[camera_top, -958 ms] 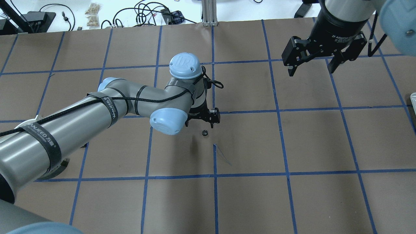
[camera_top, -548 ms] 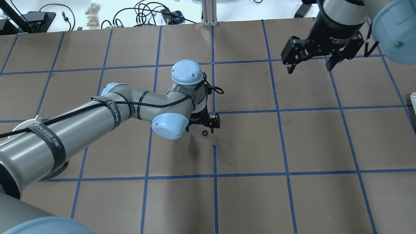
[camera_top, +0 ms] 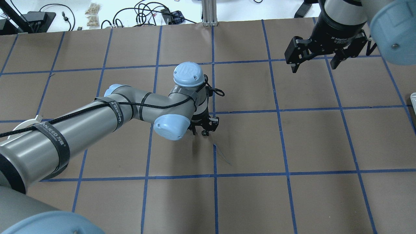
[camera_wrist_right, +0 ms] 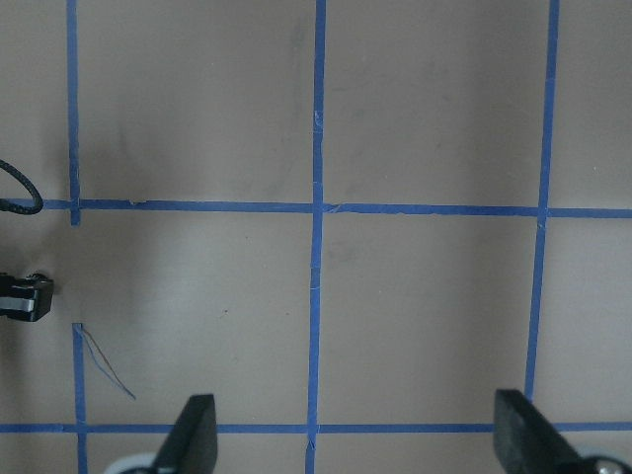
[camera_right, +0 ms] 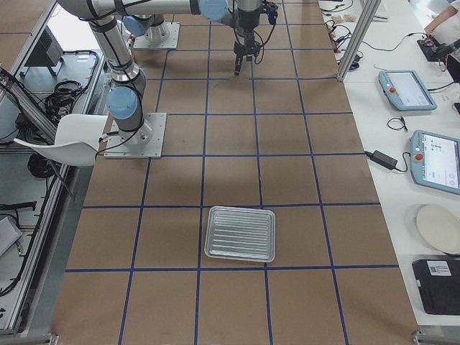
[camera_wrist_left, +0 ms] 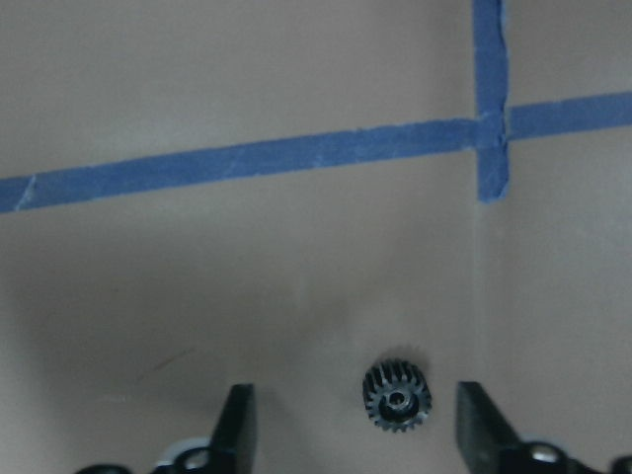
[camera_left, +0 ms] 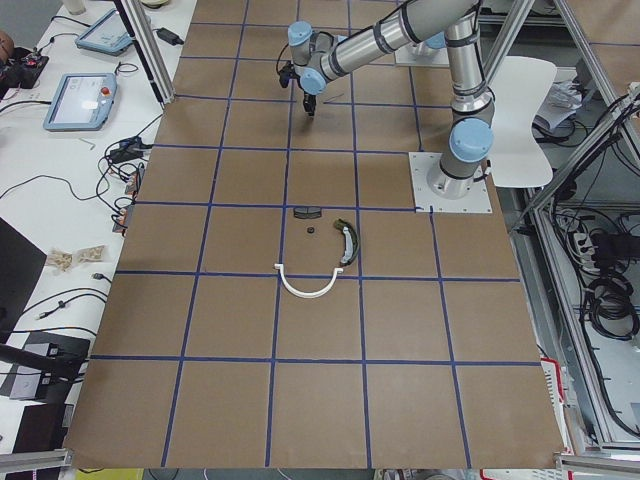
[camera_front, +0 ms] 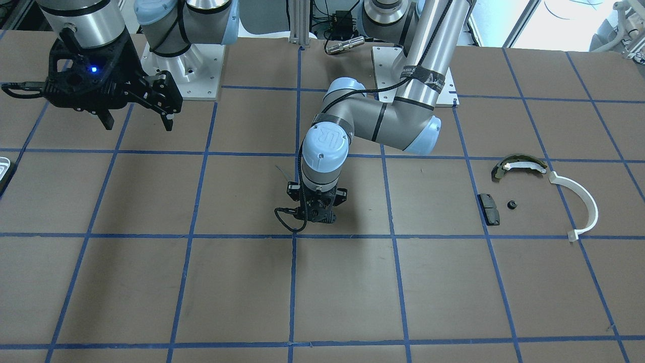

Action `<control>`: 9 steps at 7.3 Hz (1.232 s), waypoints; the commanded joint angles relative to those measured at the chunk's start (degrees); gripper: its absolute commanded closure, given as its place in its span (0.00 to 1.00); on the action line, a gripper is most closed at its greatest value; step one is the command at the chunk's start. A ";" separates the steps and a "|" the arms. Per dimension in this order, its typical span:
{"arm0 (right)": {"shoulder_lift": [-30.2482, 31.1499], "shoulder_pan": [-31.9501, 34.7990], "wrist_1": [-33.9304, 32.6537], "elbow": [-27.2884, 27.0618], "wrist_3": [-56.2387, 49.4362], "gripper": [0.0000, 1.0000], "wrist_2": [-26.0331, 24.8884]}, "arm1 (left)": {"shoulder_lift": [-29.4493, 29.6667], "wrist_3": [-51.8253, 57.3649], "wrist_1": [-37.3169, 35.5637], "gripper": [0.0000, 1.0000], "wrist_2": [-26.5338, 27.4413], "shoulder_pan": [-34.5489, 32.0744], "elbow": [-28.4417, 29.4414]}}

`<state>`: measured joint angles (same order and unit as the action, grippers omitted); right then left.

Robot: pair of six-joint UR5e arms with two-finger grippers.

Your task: Place bearing gear from tray to pile

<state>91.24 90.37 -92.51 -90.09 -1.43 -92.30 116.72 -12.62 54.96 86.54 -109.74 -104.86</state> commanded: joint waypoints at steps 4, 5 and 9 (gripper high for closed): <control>-0.01 -0.01 -0.65 -0.26 -0.42 0.00 -0.25 | -2.37 3.72 3.46 1.00 0.55 3.37 3.59; -0.10 -0.10 -0.65 -0.26 0.02 0.00 -0.25 | -3.59 5.57 9.14 1.00 1.34 7.57 5.70; -0.10 -0.10 -0.65 -0.26 0.02 0.00 -0.17 | -6.94 28.38 16.67 1.00 9.43 30.58 7.92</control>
<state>91.15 90.26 -93.16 -90.35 -1.45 -92.49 110.55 8.16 70.78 93.91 -86.21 -96.66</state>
